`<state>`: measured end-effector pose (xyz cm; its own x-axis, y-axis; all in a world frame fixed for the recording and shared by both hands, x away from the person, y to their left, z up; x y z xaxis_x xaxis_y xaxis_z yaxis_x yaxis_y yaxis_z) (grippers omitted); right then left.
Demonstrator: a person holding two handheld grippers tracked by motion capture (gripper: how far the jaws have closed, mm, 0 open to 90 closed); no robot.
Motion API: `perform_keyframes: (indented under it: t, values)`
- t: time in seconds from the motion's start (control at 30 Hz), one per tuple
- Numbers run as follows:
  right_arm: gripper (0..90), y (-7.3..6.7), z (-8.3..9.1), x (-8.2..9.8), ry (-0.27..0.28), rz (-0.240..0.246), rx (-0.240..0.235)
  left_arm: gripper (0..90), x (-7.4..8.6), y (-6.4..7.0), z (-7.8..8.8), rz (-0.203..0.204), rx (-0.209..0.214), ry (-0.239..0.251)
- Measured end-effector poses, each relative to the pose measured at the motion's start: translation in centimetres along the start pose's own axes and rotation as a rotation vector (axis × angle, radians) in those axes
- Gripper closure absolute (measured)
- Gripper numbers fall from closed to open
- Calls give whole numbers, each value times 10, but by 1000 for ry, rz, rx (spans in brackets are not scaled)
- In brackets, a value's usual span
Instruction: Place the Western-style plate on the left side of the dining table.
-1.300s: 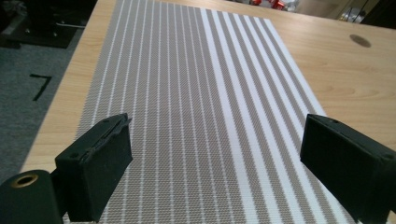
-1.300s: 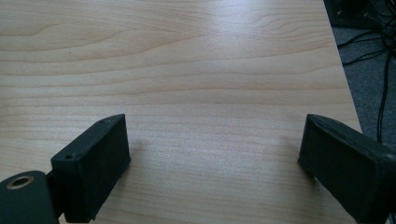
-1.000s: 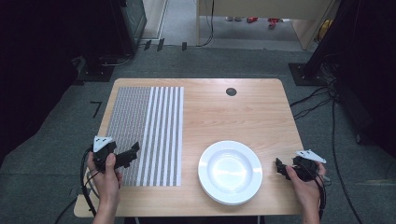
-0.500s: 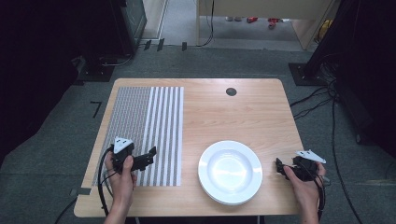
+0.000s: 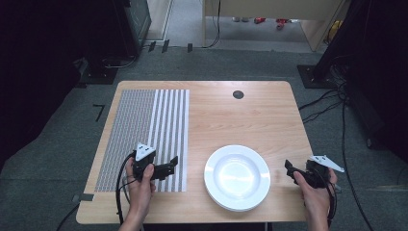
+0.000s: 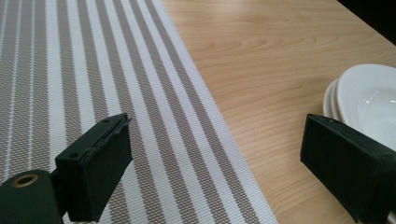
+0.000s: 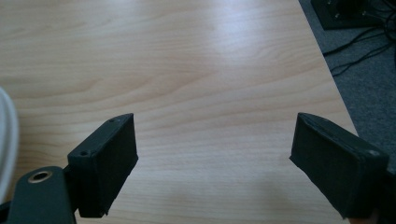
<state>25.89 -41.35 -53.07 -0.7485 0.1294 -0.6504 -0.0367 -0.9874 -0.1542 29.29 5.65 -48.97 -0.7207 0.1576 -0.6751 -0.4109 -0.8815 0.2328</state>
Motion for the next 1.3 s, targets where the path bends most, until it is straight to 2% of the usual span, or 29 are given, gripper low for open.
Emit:
perform_keyframes:
  t: [0.3,0.4,0.47,0.53,0.63,0.83,0.97,1.1,1.23,1.3]
  values:
    - [152,-26,11,-8,33,15,-40,90,4,22,-10,-40,26,-25]
    - [188,-34,13,-9,31,18,-36,90,6,30,-12,-57,40,-30]
    - [206,-40,14,-8,33,28,-37,90,6,35,-13,-56,69,-33]
    - [219,-45,15,-8,28,31,-45,90,6,40,-14,-34,101,-34]
    - [240,-52,16,-9,37,35,-57,90,7,46,-16,-46,119,-37]
    - [270,-62,19,-7,46,56,-78,90,9,59,-21,-73,143,-51]
    - [343,-67,18,-4,37,58,-85,91,10,69,-24,-94,170,-65]
    - [380,-72,17,-1,31,74,-97,137,12,77,-28,-111,190,-79]
    - [412,-76,17,1,26,78,-123,149,13,86,-31,-126,208,-83]
    - [458,-77,17,1,25,69,-152,161,14,88,-32,-133,206,-86]
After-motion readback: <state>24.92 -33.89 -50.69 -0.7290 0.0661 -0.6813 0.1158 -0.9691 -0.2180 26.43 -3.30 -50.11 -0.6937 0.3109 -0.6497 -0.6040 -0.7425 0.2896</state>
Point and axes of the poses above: each handheld gripper's, and its own axes: z roughly backward along the jaws, x roughly out of its underside, y roughly to its right, the point moved 5 cm from there along -z, roughly forward along the jaws, and after that the axes turned 10 degrees about -y, right-handed, at the moved point
